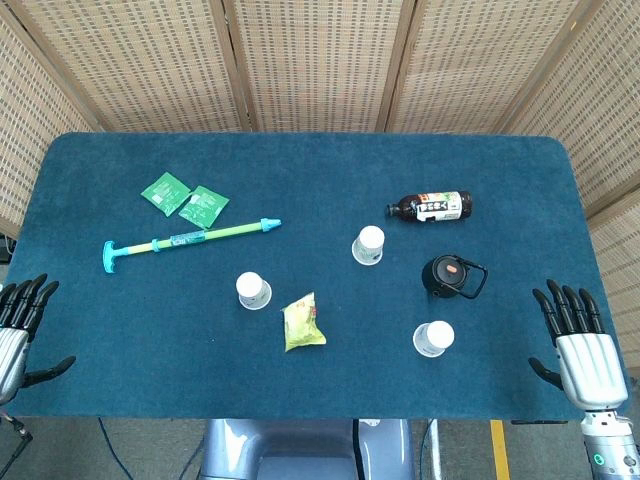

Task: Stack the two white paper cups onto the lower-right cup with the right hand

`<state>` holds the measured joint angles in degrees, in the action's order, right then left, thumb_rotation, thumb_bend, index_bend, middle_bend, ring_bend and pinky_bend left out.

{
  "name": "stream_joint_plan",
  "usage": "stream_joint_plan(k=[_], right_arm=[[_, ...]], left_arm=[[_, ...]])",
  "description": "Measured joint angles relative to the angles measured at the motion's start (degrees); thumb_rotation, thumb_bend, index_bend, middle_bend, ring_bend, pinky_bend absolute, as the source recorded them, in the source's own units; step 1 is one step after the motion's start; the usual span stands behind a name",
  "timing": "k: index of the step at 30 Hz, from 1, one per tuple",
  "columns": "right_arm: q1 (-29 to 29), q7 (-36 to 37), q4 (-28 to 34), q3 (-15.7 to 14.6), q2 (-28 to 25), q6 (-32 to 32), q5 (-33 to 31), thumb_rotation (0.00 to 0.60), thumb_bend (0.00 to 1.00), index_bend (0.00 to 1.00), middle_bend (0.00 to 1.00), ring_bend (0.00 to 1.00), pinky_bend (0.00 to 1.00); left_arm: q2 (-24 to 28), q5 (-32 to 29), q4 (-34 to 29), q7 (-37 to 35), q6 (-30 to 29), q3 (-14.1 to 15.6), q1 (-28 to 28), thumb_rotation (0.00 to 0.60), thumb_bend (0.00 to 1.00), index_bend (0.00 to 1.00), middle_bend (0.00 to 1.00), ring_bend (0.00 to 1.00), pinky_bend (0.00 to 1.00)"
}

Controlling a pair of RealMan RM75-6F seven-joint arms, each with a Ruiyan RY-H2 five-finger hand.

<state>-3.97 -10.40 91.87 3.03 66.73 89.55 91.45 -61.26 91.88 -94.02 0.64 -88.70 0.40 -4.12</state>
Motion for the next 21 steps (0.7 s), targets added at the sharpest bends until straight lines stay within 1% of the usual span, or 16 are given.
stream_joint_plan(k=[5,8,11,15,18,19,21], right_arm=[[-1.0,2.1,0.2,0.5,-0.4,-1.0,0.0,0.6,0.0,0.0,0.0,0.0,0.0],[-3.0,3.4,0.4,1.4,-1.1,-3.2,0.1,0.6,0.0,0.0,0.0,0.0,0.0],[-6.1,4.3,1.4,2.9,-2.4,-6.9,-0.2,0.6,0.0,0.0,0.0,0.0,0.0],[-12.2,5.8,3.1,5.8,-4.3,-14.8,-1.8,0.6,0.0,0.01,0.0,0.0,0.0],[-18.1,7.2,3.6,8.3,-5.1,-23.3,-4.4,0.6,0.0,0.06,0.03,0.0,0.0],[-20.8,7.7,3.4,9.3,-5.0,-26.9,-5.7,0.6,0.0,0.07,0.05,0.0,0.01],[-25.7,8.3,2.6,10.9,-4.4,-33.2,-8.3,0.6,0.0,0.08,0.09,0.03,0.06]], left_arm=[[-0.4,0.2,0.3,0.3,-0.1,-0.1,-0.1,0.6,0.0,0.0,0.0,0.0,0.0],[-1.1,-0.1,0.9,0.8,0.3,-0.4,-0.3,0.6,0.0,0.0,0.0,0.0,0.0],[-1.8,-0.8,1.1,1.2,0.9,-1.0,-0.7,0.6,0.0,0.0,0.0,0.0,0.0],[-2.7,-2.3,1.6,1.9,1.9,-1.8,-1.4,0.6,0.0,0.0,0.0,0.0,0.0],[-3.2,-4.2,1.9,2.6,3.1,-2.6,-1.9,0.6,0.0,0.0,0.0,0.0,0.0],[-3.2,-4.9,2.0,2.8,3.5,-2.8,-2.0,0.6,0.0,0.0,0.0,0.0,0.0],[-3.4,-6.3,2.1,3.3,4.4,-3.4,-2.4,0.6,0.0,0.0,0.0,0.0,0.0]])
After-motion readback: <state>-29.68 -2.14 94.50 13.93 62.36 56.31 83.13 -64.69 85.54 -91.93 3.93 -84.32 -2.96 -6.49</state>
